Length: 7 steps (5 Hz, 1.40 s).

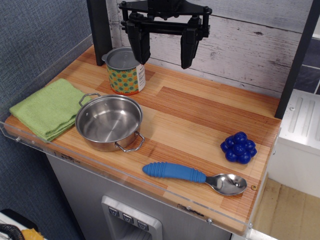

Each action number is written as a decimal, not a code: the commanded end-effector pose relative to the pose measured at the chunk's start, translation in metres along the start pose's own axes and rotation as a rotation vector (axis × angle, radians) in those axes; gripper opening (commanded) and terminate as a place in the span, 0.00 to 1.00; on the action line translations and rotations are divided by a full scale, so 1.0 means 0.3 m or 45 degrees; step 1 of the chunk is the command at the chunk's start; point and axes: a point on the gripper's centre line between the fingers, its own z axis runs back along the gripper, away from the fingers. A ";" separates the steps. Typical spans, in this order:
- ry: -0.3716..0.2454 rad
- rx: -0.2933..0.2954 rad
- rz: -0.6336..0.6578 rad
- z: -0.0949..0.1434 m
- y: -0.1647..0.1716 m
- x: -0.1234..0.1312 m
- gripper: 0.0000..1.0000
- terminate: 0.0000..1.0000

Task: Move can directly to the right to above left of blueberry.

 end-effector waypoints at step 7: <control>0.255 0.181 -1.261 -0.110 0.467 0.175 1.00 0.00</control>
